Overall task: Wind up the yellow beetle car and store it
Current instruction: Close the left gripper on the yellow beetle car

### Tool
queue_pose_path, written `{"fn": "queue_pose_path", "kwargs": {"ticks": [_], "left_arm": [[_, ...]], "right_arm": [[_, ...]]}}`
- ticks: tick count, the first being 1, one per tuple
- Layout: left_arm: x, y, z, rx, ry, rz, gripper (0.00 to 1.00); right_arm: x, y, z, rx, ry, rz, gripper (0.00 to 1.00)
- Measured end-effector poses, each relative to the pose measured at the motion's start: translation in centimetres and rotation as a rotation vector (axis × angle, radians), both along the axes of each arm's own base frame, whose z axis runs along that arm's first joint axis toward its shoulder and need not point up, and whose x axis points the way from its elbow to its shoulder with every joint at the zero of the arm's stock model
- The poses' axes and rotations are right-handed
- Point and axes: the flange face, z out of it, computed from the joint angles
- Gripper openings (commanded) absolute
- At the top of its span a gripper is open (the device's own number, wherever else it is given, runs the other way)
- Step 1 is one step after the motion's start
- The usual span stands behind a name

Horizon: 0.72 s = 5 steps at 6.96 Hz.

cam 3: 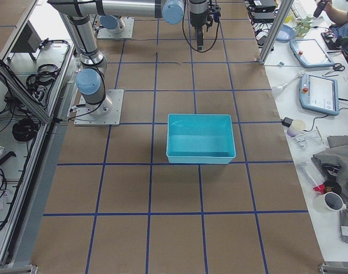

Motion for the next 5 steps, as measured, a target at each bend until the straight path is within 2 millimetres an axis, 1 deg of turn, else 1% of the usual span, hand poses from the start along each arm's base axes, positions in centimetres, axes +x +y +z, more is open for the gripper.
{"fn": "queue_pose_path", "kwargs": {"ticks": [1,2,3,4,5], "left_arm": [[0.03,-0.03,-0.15,-0.001,0.001,0.002,0.62],[0.05,-0.05,-0.37,0.001,0.001,0.003,0.62],[0.08,-0.05,-0.50,0.003,0.000,0.003,0.58],[0.12,-0.05,-0.58,0.004,-0.002,0.003,0.30],[0.32,-0.08,-0.62,0.005,-0.003,0.005,0.22]], "right_arm": [[0.04,-0.02,0.02,-0.001,0.000,0.001,1.00],[0.04,-0.02,0.05,-0.002,0.001,0.001,1.00],[0.05,-0.01,0.07,-0.002,0.001,0.001,1.00],[0.06,-0.01,0.08,-0.003,0.000,0.002,1.00],[0.06,0.02,0.09,-0.003,0.000,0.001,1.00]]}}
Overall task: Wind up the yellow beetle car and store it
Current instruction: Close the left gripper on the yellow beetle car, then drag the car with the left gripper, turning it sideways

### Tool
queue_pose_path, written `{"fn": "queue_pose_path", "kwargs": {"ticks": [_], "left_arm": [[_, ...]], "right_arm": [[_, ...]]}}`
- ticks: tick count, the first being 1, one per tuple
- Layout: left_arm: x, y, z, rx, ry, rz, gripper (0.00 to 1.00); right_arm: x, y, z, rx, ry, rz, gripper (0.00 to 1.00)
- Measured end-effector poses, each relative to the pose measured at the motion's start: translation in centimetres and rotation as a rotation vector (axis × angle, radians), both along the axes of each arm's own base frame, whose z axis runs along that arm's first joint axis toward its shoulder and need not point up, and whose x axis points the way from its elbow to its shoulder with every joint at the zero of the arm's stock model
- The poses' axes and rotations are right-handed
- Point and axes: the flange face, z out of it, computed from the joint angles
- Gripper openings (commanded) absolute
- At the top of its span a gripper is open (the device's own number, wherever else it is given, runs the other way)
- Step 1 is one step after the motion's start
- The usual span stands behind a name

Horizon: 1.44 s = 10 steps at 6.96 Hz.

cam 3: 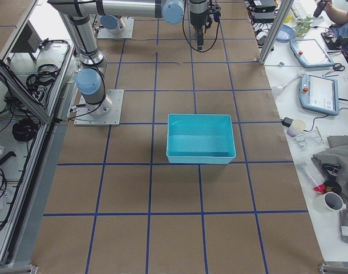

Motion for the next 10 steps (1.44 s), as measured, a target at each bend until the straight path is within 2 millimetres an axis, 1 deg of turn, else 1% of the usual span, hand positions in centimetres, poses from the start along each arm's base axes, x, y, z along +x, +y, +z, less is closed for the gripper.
{"fn": "queue_pose_path", "kwargs": {"ticks": [2,4,6,9,10], "left_arm": [[1.0,-0.1,0.0,0.002,-0.004,0.006,0.06],[1.8,-0.1,0.0,0.003,-0.005,0.015,0.05],[3.8,0.3,0.2,0.004,-0.005,0.039,0.05],[7.4,0.7,-0.1,0.010,-0.002,0.038,0.05],[7.9,1.0,-0.4,0.005,-0.001,0.034,0.05]], "right_arm": [[0.0,0.1,0.0,0.000,0.001,-0.001,1.00],[0.0,0.1,0.1,0.000,0.001,-0.001,1.00],[0.0,0.1,0.1,0.000,0.001,-0.001,1.00],[0.0,0.1,0.1,0.001,0.001,-0.001,1.00],[0.0,0.1,0.0,0.001,0.001,-0.001,1.00]]}}
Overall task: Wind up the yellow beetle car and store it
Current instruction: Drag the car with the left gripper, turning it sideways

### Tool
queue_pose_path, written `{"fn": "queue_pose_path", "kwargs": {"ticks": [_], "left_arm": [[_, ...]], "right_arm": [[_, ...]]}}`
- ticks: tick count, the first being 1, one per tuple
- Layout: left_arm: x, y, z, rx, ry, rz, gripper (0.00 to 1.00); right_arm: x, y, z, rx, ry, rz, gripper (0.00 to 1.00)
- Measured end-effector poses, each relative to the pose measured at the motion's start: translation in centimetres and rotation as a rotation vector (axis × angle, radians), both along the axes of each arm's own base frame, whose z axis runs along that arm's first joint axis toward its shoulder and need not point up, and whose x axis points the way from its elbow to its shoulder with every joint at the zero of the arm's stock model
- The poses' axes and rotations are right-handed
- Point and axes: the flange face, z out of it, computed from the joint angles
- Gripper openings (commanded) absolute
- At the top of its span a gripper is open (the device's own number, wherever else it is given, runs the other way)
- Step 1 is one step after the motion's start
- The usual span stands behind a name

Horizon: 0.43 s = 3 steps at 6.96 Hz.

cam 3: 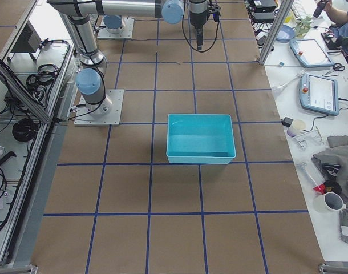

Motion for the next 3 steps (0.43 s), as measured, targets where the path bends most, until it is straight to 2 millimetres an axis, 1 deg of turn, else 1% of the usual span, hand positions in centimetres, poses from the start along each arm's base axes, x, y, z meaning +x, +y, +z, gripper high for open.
{"fn": "queue_pose_path", "kwargs": {"ticks": [2,3], "left_arm": [[1.1,0.4,-0.4,-0.022,-0.004,-0.006,0.05],[2.3,0.5,-0.3,-0.027,-0.007,-0.019,0.05]], "right_arm": [[0.0,0.0,0.0,-0.001,0.000,0.001,1.00],[0.0,0.0,0.0,0.000,0.000,0.001,1.00]]}}
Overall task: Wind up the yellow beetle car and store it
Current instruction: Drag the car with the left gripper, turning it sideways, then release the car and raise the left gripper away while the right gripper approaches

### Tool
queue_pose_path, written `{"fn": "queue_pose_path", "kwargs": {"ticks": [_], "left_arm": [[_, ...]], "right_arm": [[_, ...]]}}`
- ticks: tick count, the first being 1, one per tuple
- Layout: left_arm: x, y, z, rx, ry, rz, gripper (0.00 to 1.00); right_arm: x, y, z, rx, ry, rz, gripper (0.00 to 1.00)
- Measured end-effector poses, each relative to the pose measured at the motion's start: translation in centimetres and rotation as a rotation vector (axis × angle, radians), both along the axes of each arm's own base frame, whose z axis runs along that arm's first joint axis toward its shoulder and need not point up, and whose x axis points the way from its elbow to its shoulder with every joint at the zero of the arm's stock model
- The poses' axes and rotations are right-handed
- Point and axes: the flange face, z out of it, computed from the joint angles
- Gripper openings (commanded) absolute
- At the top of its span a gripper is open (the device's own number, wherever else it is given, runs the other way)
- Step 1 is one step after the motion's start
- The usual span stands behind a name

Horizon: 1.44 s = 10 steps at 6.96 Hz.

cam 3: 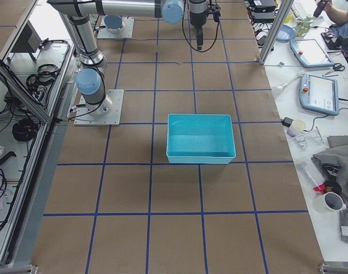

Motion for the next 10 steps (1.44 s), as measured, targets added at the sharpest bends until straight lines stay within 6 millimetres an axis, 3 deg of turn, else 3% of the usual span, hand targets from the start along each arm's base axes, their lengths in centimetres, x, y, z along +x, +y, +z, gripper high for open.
{"fn": "queue_pose_path", "kwargs": {"ticks": [4,5,6,10], "left_arm": [[5.5,0.4,0.0,-0.002,0.001,-0.025,0.09],[6.4,0.5,0.0,-0.001,0.000,-0.028,0.73],[6.8,0.5,0.0,-0.002,-0.001,-0.027,0.99],[7.1,0.4,-0.1,-0.004,0.004,-0.018,0.99]], "right_arm": [[0.0,0.0,0.0,0.000,0.000,0.000,1.00],[0.0,0.0,0.0,0.000,0.000,0.001,1.00],[0.1,0.0,0.0,0.000,0.000,0.001,1.00],[0.0,0.0,0.0,-0.001,0.000,0.000,1.00]]}}
